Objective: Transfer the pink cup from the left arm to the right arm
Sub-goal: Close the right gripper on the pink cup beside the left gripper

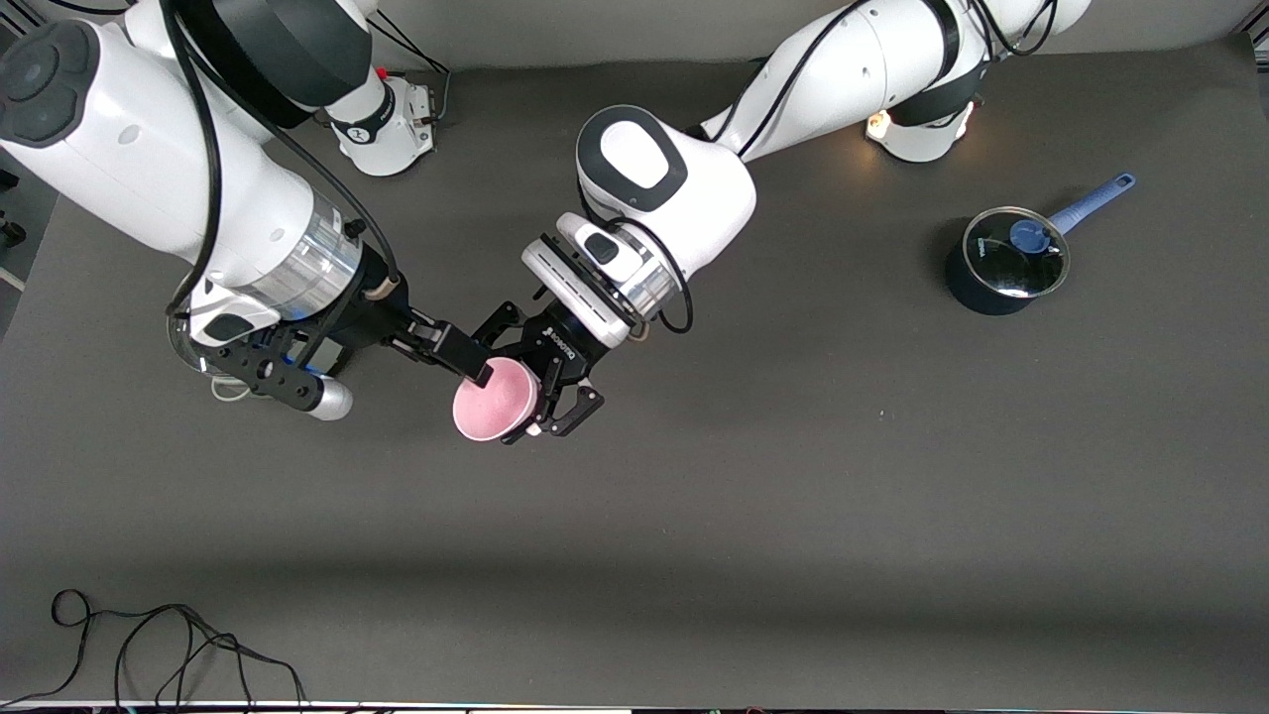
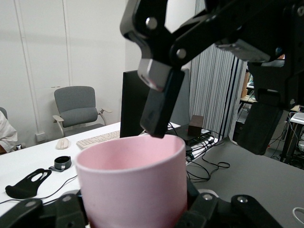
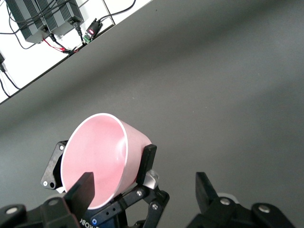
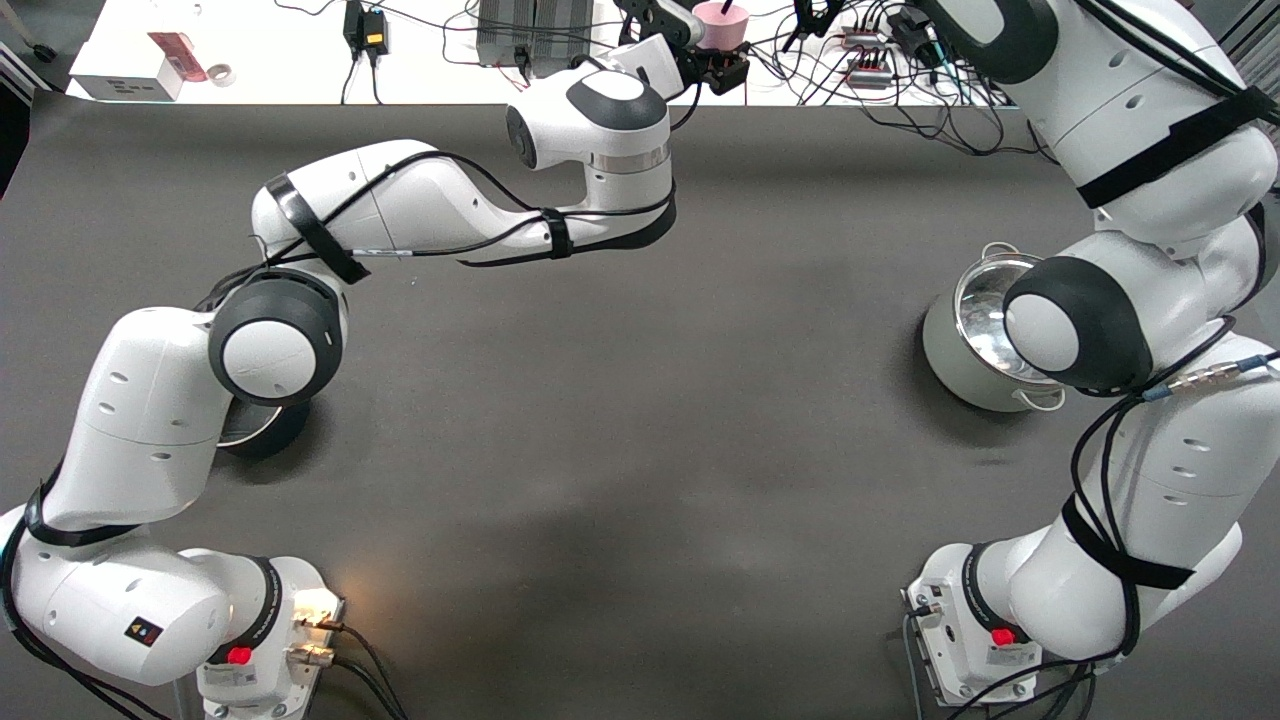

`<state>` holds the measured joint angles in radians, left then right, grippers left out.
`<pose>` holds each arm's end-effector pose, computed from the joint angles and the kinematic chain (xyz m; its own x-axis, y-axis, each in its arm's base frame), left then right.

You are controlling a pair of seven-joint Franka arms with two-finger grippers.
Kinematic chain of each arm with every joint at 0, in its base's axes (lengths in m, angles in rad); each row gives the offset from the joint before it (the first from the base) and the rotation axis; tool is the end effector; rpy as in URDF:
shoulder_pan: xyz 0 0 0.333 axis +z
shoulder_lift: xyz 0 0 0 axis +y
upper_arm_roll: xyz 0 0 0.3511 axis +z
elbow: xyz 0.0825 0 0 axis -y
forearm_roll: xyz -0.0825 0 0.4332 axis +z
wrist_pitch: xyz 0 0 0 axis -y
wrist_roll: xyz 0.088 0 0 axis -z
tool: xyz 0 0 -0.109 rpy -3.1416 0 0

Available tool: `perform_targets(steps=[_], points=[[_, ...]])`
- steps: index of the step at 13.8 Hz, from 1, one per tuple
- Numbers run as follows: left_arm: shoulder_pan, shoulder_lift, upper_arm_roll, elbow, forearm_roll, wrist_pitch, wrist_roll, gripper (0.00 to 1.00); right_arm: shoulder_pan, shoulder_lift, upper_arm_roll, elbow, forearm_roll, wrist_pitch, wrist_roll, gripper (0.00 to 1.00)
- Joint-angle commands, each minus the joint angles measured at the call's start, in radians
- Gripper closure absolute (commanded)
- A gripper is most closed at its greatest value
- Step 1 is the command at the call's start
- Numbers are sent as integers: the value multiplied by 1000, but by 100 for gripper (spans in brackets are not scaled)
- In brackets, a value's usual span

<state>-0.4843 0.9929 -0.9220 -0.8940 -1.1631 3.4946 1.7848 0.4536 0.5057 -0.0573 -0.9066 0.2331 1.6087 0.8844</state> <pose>0.6124 -0.6022 0.4796 0.1626 -0.0652 0.9845 -0.7192 -0.6909 0.0730 0.6894 0.3308 0.6628 0.8958 -0.4432 -0.0319 -0.4339 -0.8569 -0.2782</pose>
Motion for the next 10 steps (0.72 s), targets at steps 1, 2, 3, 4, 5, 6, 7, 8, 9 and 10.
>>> perform_targets(steps=[1,2,3,4,5,6,7,8,9,10], points=[[-16,-16,17,6,2,11,-21,100,3,13,-3,23,6,5,-7,8],[-16,-16,17,6,2,11,-21,100,3,14,-3,21,6,5,-8,14],[-16,-16,18,6,3,12,-21,100,3,16,-3,21,5,11,-7,21],[-16,-16,18,4,2,12,-21,100,3,17,-3,21,5,17,-7,29],[-16,-16,18,4,3,12,-21,100,3,19,-3,21,5,19,-5,36],[-16,-16,18,4,3,12,-21,100,5,19,-3,21,0,20,-4,42],[-16,-16,20,4,3,12,-21,100,5,19,-3,21,-3,25,-2,42],[-16,-16,20,4,3,11,-21,100,7,19,-3,21,-5,28,-2,42],[-16,-16,20,4,3,12,-21,100,7,22,-3,20,-8,31,-1,47],[-17,-16,20,4,3,12,-21,100,7,23,-3,21,-11,33,-1,52]])
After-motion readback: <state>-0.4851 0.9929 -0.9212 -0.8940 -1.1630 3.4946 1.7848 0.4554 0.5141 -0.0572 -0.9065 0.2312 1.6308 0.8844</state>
